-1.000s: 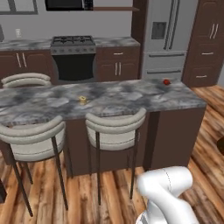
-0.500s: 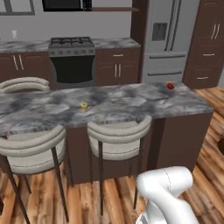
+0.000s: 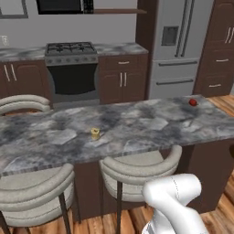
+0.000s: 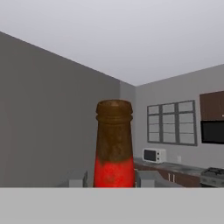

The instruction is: Open the cabinet directly in front. Then move the beer and the cup to the dining counter with the candle on it.

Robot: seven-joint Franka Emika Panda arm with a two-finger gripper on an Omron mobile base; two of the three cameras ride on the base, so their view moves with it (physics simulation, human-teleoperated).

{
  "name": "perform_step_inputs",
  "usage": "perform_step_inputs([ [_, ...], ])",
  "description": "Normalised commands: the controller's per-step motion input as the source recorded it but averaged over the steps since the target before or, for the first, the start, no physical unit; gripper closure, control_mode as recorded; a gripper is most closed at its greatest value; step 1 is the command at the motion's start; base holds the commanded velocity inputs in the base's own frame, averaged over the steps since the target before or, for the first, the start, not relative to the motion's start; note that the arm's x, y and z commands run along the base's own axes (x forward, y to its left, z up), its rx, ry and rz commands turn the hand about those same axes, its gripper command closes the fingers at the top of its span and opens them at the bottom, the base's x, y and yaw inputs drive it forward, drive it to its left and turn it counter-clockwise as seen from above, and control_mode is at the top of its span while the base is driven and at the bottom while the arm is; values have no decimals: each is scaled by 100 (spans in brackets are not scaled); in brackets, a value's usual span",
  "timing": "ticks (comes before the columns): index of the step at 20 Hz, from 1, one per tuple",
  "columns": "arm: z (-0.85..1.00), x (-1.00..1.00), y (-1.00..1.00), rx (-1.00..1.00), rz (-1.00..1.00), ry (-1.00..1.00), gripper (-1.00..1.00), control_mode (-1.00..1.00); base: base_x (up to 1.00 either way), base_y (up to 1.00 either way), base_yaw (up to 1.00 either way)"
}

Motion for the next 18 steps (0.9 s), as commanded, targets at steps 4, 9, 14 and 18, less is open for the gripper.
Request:
perform_step_inputs([
  [4, 0, 0, 0, 0, 0, 0, 100, 100, 64, 57, -8],
  [9, 0, 0, 0, 0, 0, 0, 100, 100, 68, 48, -8],
  [14, 0, 0, 0, 0, 0, 0, 100, 100, 72, 30, -5],
  [18, 0, 0, 0, 0, 0, 0, 100, 100, 63, 29, -3],
])
